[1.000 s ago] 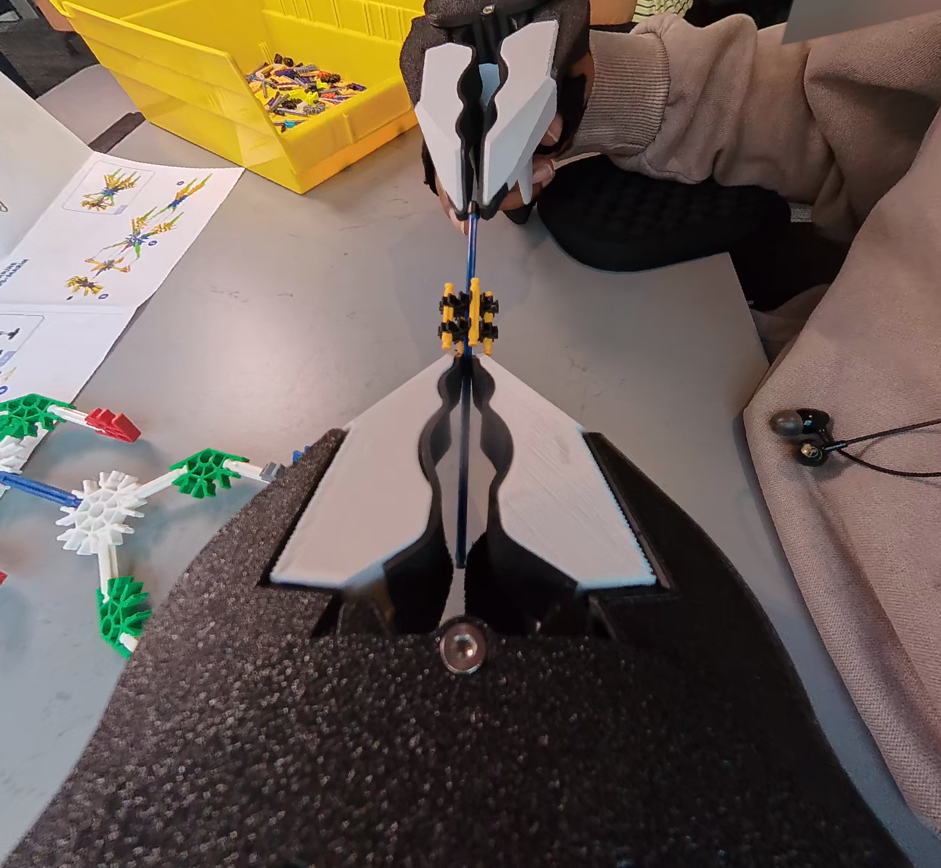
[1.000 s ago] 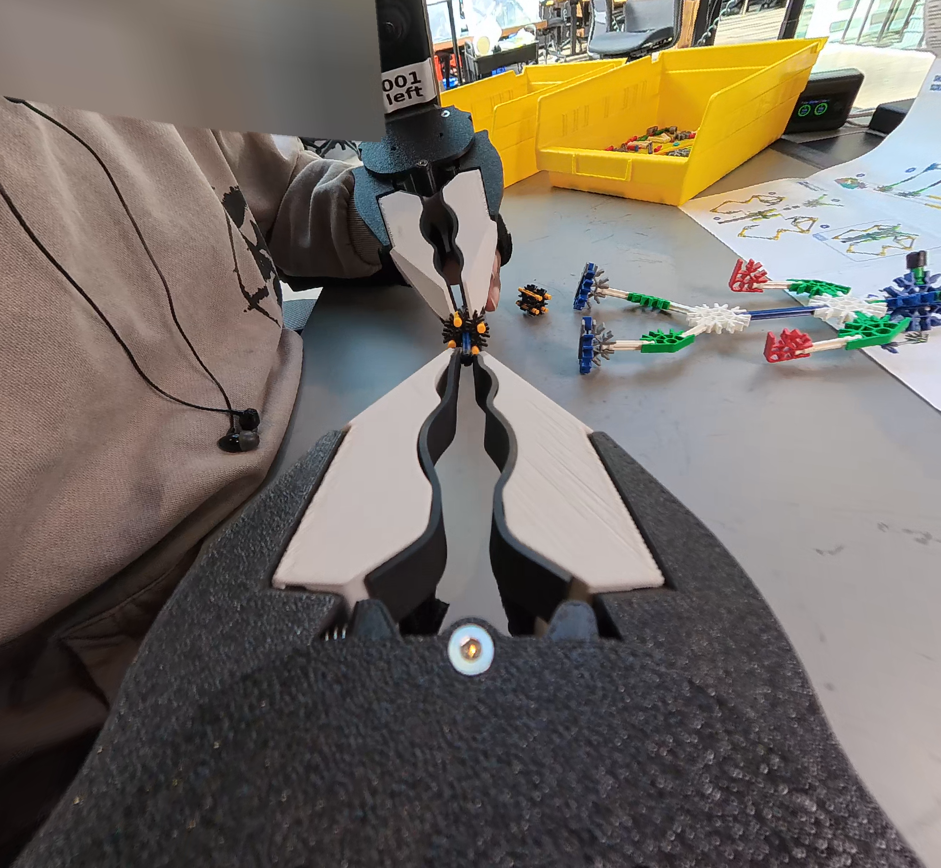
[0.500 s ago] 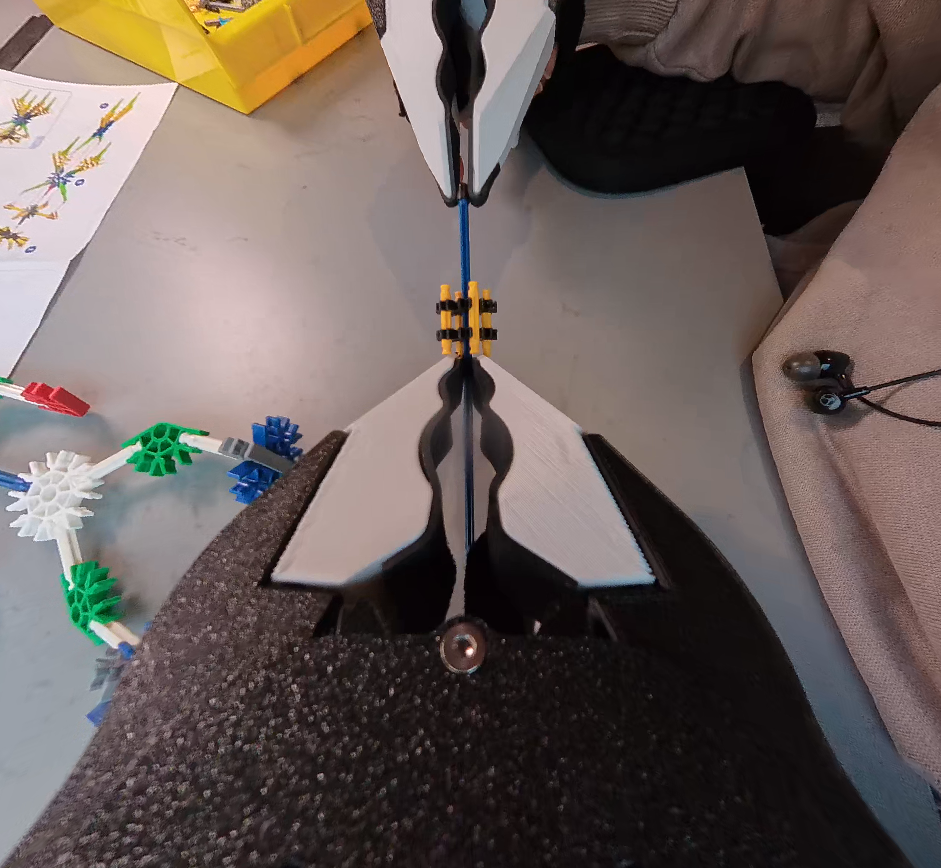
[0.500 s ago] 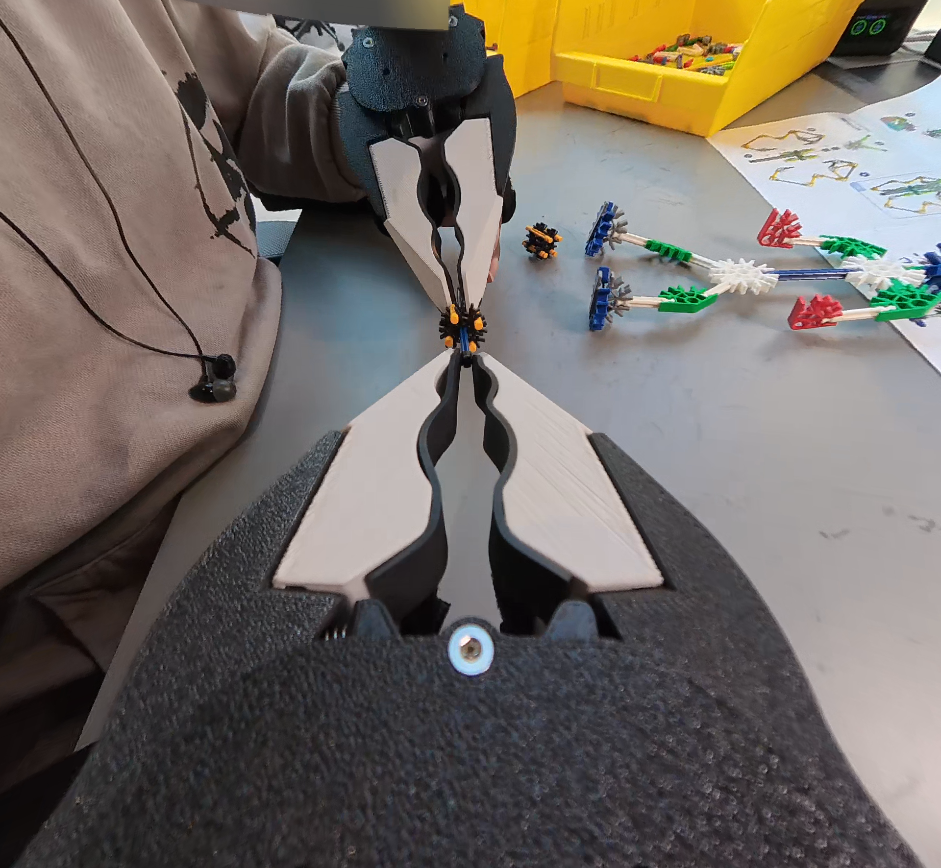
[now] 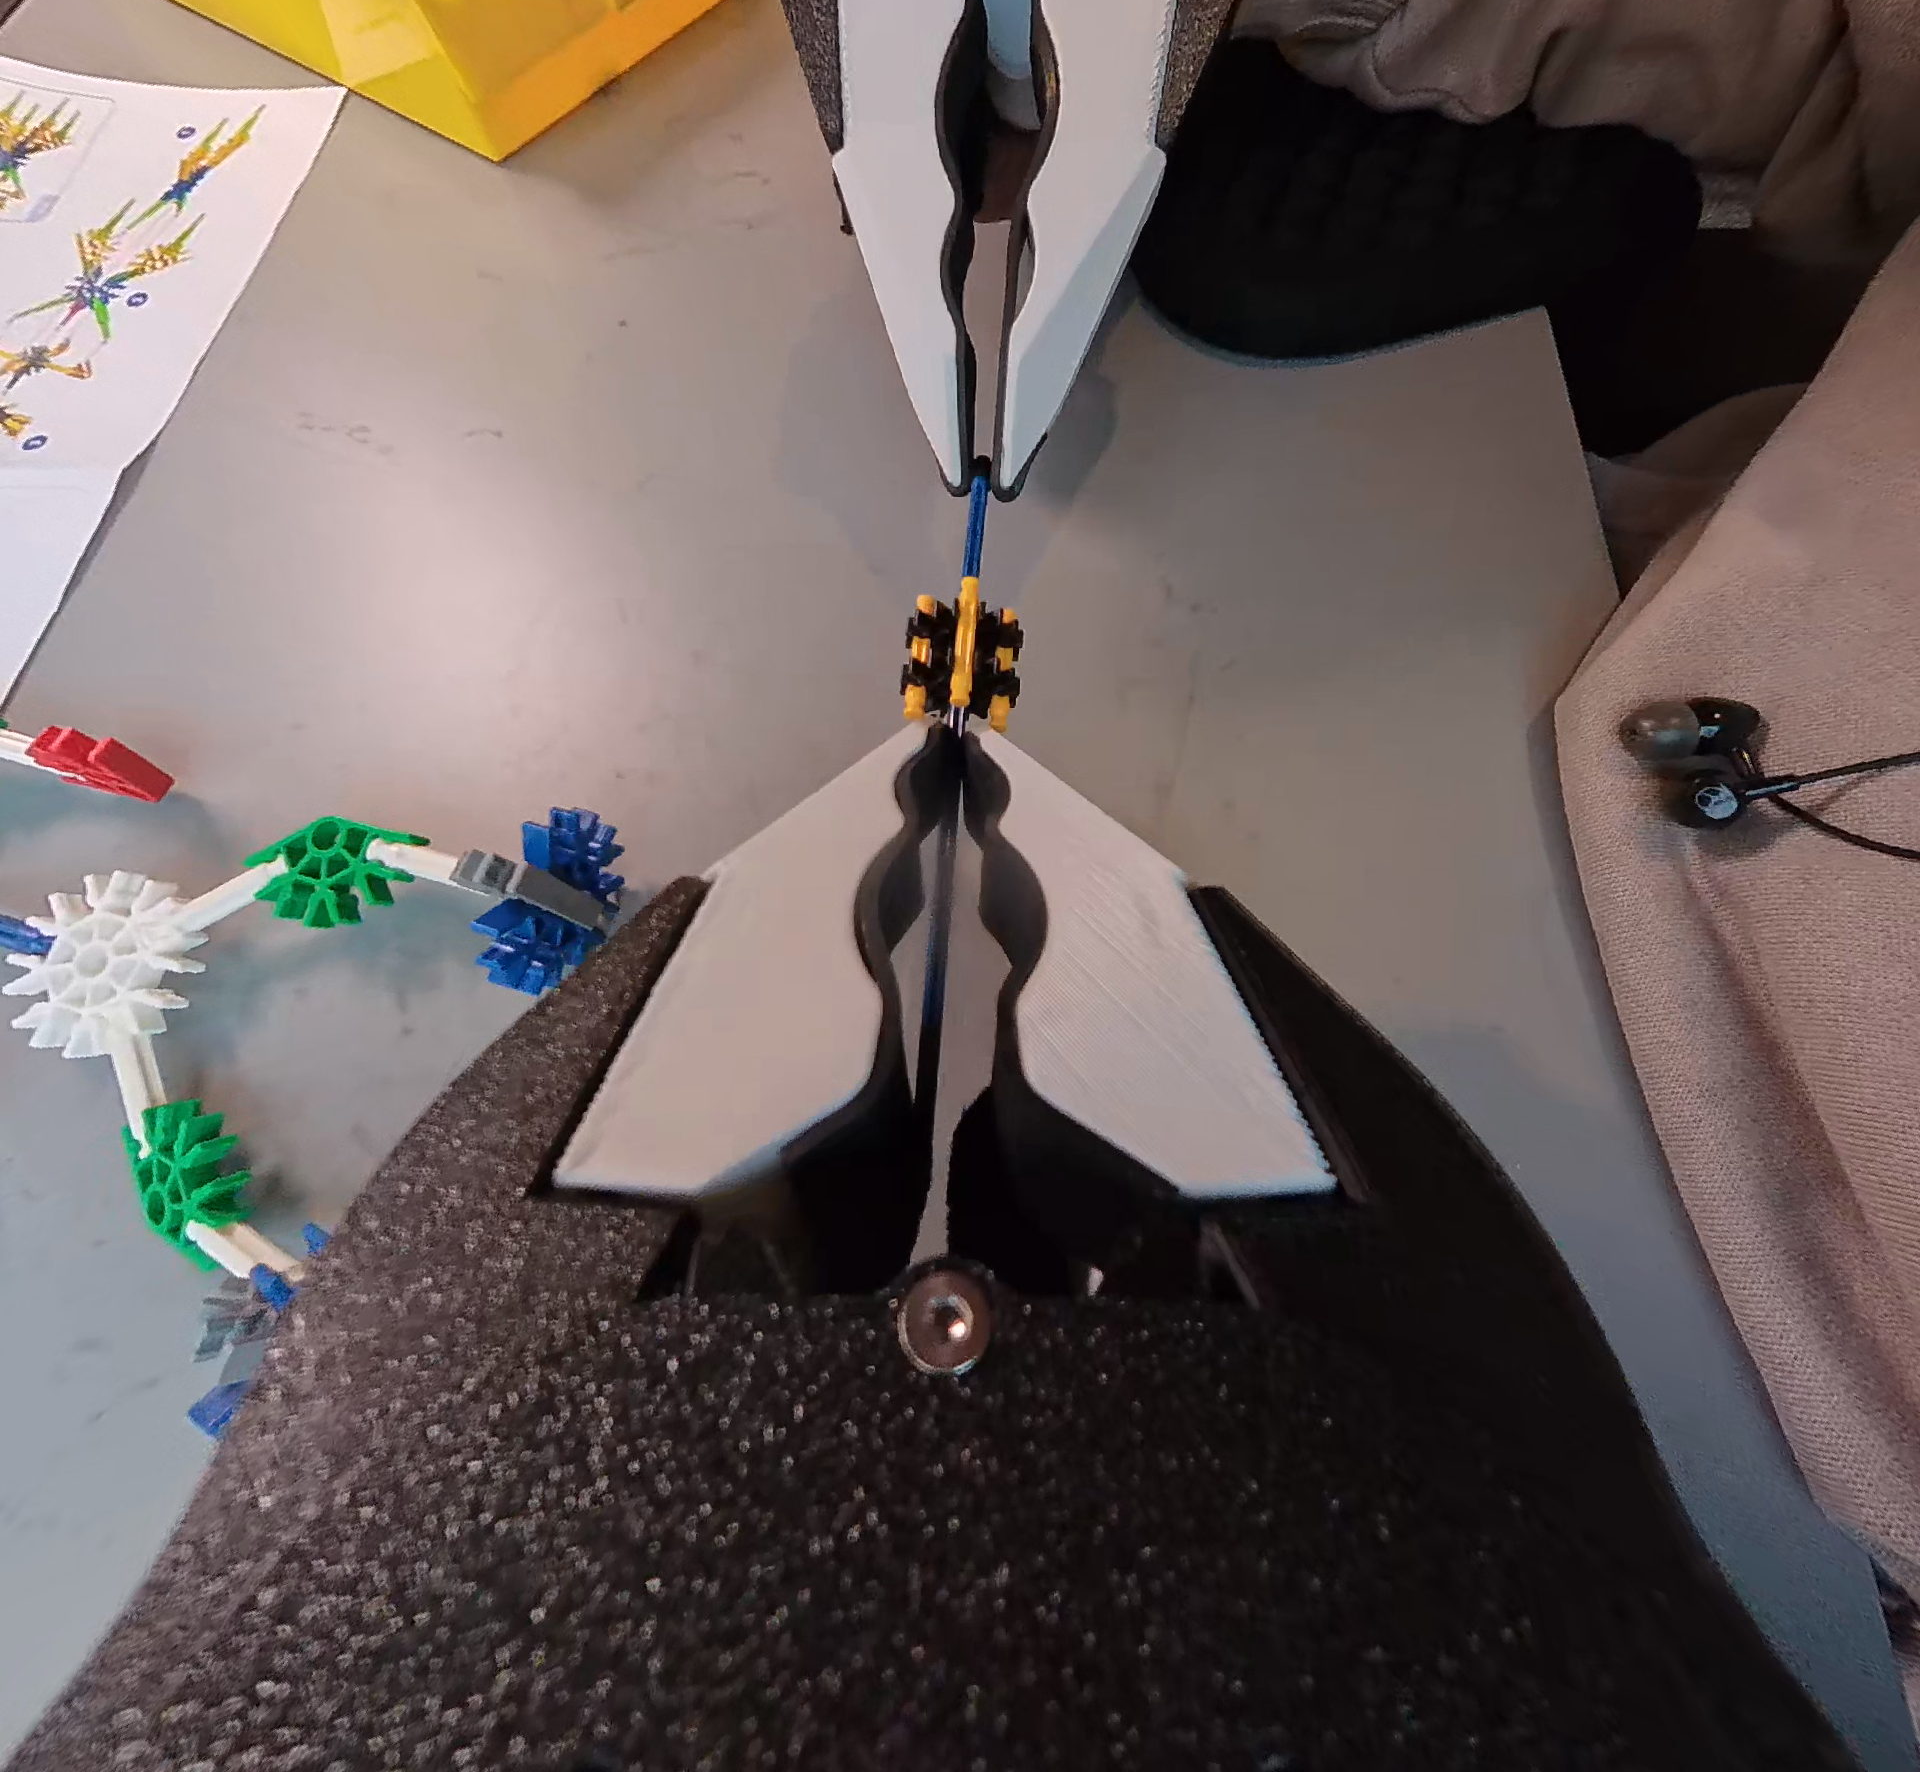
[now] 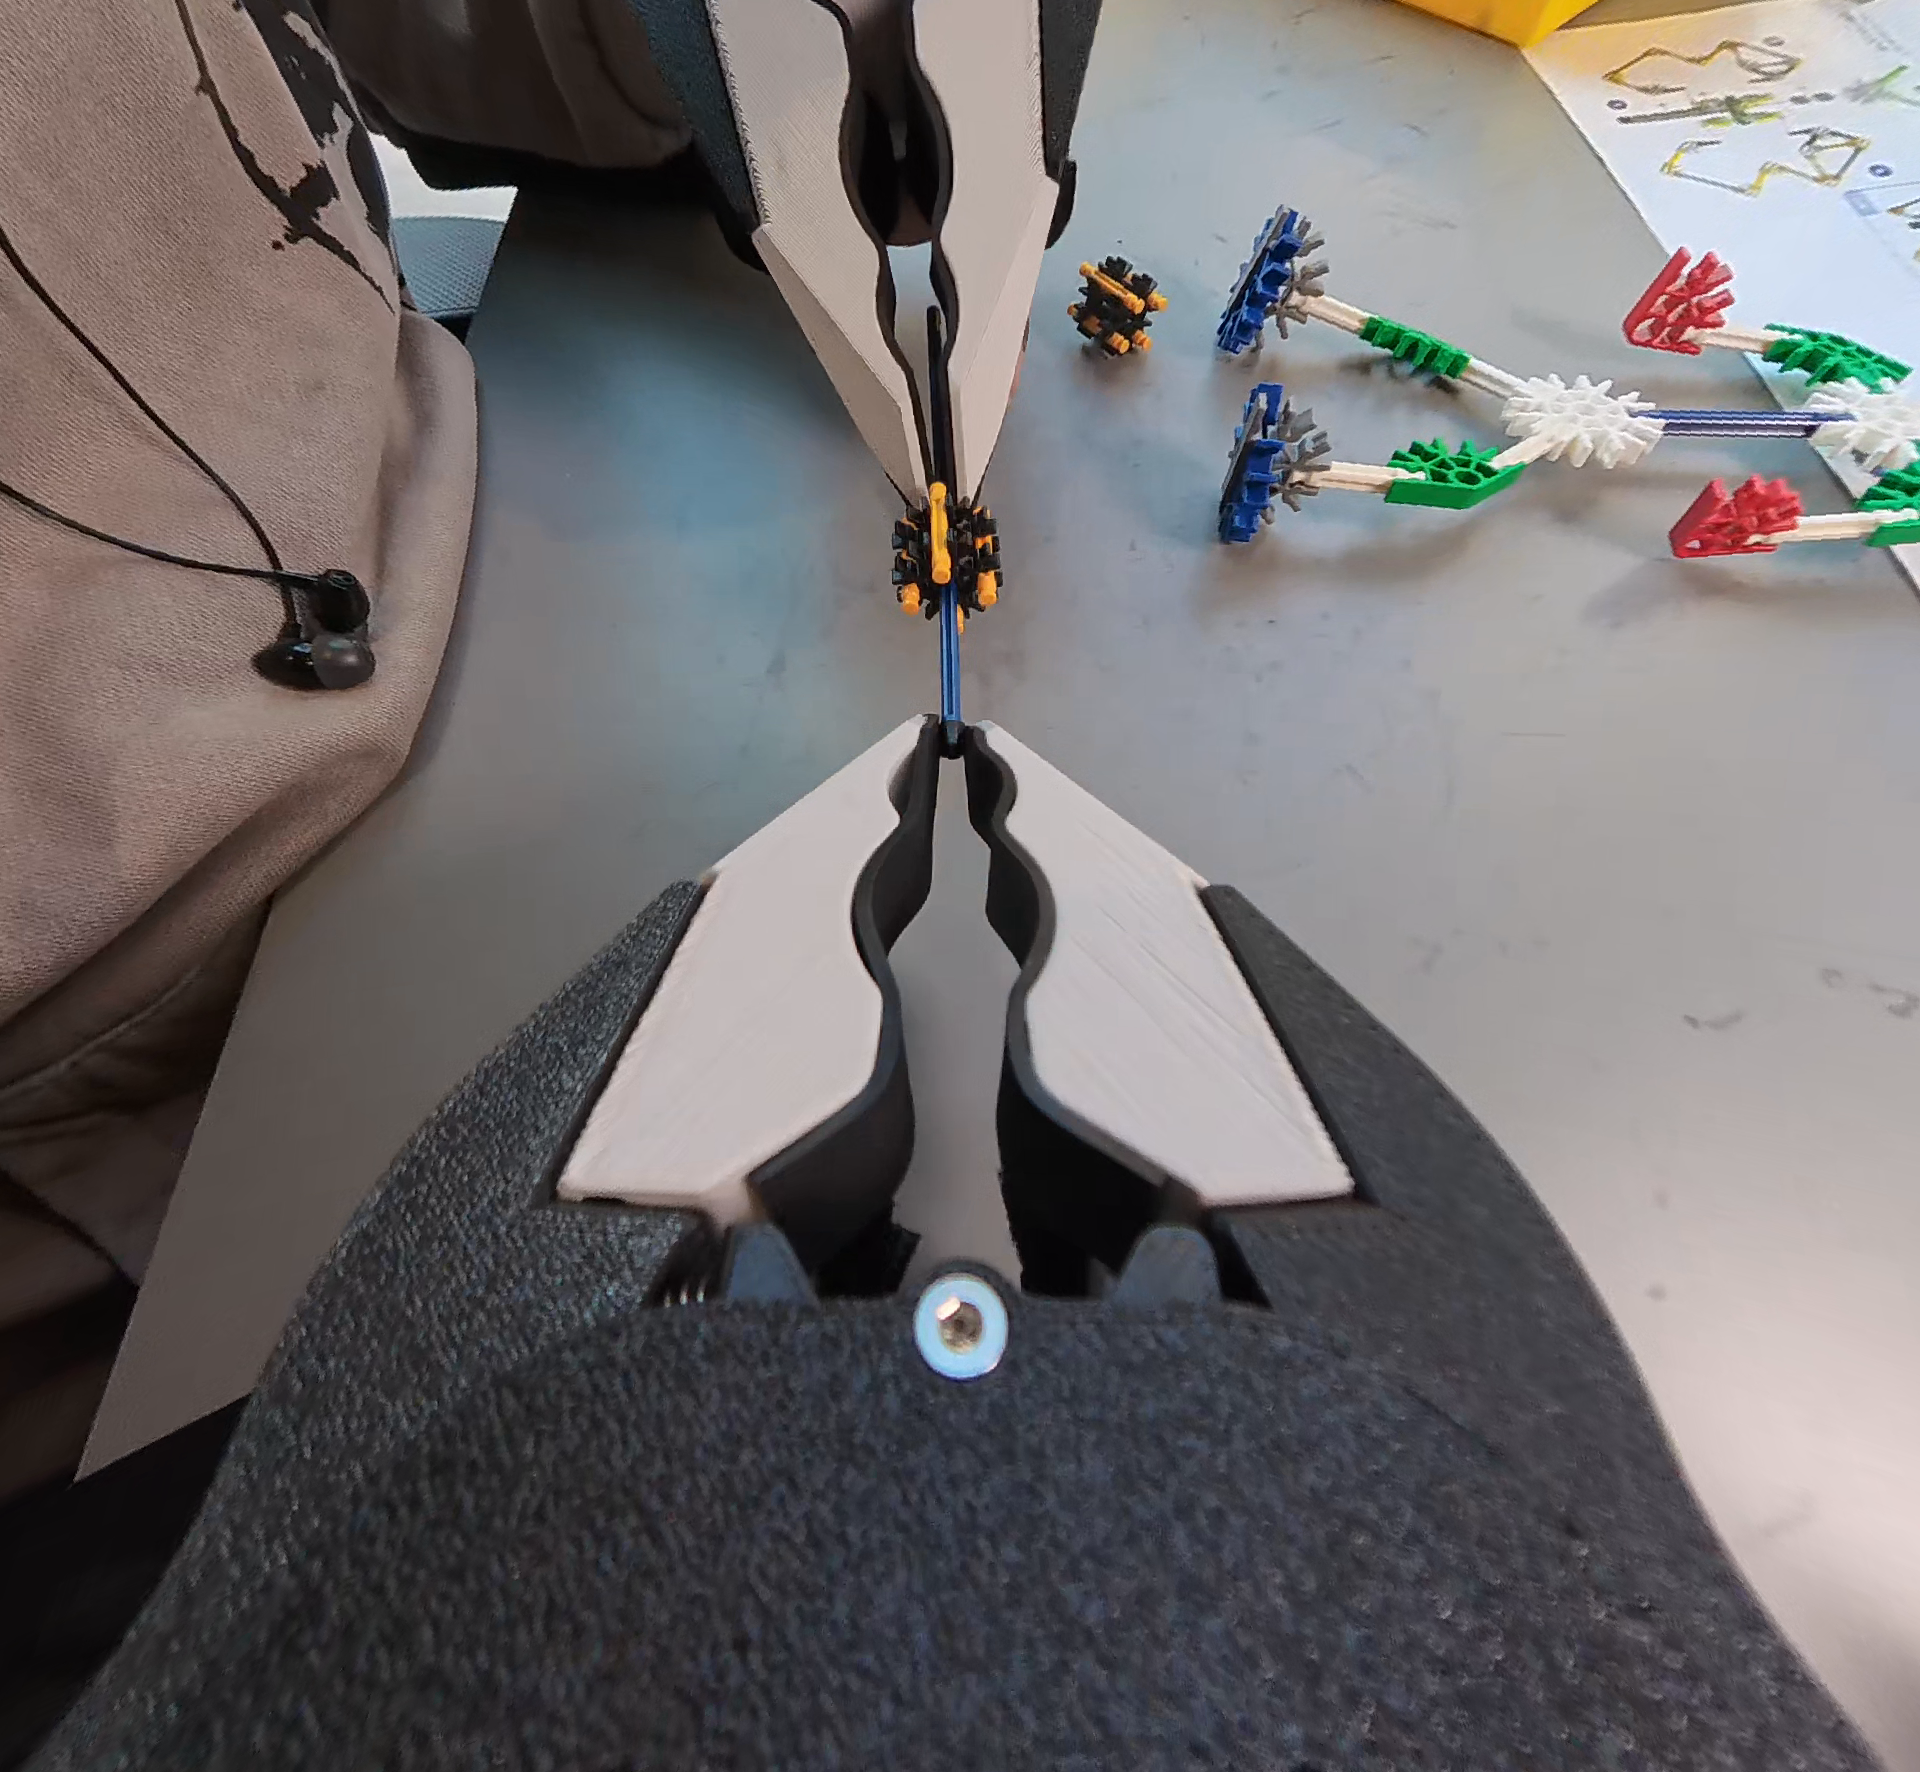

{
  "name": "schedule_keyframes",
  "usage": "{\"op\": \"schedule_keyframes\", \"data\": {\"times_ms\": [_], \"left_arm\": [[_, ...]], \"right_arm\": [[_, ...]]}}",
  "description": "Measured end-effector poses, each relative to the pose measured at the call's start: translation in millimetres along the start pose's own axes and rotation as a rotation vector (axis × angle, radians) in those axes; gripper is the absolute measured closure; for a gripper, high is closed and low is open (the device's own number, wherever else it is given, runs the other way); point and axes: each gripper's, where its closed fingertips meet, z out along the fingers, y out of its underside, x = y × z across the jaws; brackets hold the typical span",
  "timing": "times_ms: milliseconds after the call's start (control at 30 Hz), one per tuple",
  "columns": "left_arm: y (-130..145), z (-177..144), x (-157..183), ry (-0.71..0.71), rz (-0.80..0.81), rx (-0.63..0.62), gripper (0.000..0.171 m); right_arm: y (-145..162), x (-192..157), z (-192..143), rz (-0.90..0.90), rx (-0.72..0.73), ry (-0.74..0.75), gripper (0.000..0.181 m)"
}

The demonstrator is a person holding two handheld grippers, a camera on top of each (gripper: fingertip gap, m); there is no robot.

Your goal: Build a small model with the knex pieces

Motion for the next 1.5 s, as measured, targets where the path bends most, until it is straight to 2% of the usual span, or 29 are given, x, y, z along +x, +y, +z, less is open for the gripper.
{"op": "schedule_keyframes", "data": {"times_ms": [300, 467, 1033, 1167, 1233, 1300, 1500], "left_arm": [[19, 13, 7, 0.019, 0.025, -0.092, 0.171], [25, 17, 6, 0.008, 0.038, -0.117, 0.171], [25, 18, 3, -0.006, 0.043, -0.132, 0.171], [26, 15, 3, 0.009, 0.042, -0.141, 0.170], [26, 14, 2, 0.008, 0.039, -0.133, 0.170], [25, 13, 2, 0.007, 0.035, -0.122, 0.170], [24, 15, -1, -0.017, 0.047, -0.119, 0.169]], "right_arm": [[26, -2, 14, -0.028, -0.165, 0.002, 0.179], [31, -2, 17, -0.040, -0.198, 0.015, 0.179], [33, -2, 22, -0.081, -0.249, 0.043, 0.179], [31, 3, 22, -0.087, -0.242, 0.066, 0.177], [33, 5, 21, -0.097, -0.243, 0.080, 0.165], [30, 5, 21, -0.085, -0.221, 0.073, 0.162], [21, 2, 23, -0.102, -0.183, 0.064, 0.164]]}}
